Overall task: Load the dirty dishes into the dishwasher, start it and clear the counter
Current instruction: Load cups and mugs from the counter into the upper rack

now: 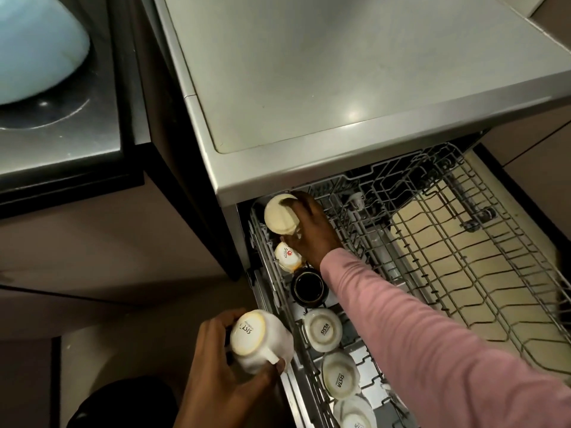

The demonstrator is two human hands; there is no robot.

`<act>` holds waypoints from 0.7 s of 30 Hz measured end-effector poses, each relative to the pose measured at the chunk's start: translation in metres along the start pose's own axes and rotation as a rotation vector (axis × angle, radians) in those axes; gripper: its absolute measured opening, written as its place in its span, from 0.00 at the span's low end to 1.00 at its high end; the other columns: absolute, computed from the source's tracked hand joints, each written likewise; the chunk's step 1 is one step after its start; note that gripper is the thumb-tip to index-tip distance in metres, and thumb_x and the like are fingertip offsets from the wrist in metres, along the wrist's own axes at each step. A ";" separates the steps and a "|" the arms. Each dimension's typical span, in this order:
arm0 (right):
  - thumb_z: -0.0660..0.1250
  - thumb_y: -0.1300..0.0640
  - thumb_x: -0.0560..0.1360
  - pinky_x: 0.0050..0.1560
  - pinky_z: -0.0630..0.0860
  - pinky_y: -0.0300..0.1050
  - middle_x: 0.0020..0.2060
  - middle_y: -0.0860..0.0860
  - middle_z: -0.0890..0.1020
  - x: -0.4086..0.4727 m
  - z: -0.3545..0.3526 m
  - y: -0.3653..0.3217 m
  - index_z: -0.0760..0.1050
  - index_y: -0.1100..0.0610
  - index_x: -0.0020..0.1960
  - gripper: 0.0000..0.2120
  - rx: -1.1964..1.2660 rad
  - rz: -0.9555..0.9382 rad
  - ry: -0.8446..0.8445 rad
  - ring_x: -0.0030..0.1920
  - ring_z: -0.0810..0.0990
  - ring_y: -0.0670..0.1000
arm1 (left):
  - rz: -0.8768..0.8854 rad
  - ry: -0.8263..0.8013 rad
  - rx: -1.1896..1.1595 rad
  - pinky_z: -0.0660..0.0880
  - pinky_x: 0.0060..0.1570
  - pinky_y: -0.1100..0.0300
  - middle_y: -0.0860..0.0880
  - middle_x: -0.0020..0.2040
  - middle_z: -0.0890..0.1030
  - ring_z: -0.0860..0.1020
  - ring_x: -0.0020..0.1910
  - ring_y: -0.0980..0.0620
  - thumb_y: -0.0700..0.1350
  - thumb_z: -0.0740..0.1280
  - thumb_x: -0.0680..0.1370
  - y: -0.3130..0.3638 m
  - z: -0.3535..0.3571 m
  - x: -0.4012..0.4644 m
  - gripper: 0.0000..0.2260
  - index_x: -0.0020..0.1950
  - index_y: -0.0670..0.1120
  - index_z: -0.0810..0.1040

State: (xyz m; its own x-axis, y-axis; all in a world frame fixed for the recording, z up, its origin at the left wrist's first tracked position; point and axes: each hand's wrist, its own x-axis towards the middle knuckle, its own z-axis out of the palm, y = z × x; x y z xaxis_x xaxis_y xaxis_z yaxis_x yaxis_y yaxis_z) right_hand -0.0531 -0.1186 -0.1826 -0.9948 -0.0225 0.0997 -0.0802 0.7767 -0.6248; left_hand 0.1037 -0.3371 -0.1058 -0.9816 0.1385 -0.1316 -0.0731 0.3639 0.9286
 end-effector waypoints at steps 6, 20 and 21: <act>0.75 0.59 0.68 0.60 0.74 0.48 0.65 0.54 0.67 -0.004 0.002 -0.001 0.68 0.55 0.65 0.28 0.208 0.191 0.095 0.62 0.72 0.55 | -0.013 -0.018 0.016 0.77 0.43 0.67 0.62 0.55 0.74 0.77 0.52 0.64 0.59 0.75 0.56 -0.012 -0.002 -0.007 0.31 0.55 0.69 0.69; 0.69 0.60 0.75 0.60 0.75 0.45 0.65 0.51 0.73 -0.050 -0.113 0.009 0.64 0.50 0.71 0.27 0.307 0.277 0.074 0.59 0.76 0.49 | 0.142 -0.123 0.182 0.71 0.52 0.64 0.65 0.57 0.72 0.72 0.58 0.61 0.56 0.75 0.62 0.049 0.019 0.023 0.29 0.59 0.65 0.68; 0.68 0.59 0.76 0.57 0.76 0.44 0.62 0.48 0.76 -0.066 -0.130 0.013 0.65 0.49 0.69 0.24 0.315 0.321 0.128 0.57 0.78 0.48 | 0.170 -0.165 0.208 0.70 0.53 0.63 0.66 0.57 0.70 0.71 0.59 0.61 0.54 0.76 0.63 0.056 0.031 0.025 0.29 0.59 0.65 0.67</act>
State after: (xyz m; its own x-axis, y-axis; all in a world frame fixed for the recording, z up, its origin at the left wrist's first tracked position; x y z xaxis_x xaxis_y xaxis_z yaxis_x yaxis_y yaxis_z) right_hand 0.0196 -0.0249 -0.0964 -0.9581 0.2812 -0.0551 0.1957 0.5017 -0.8426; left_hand 0.0808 -0.2849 -0.0680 -0.9337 0.3544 -0.0509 0.1436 0.5011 0.8534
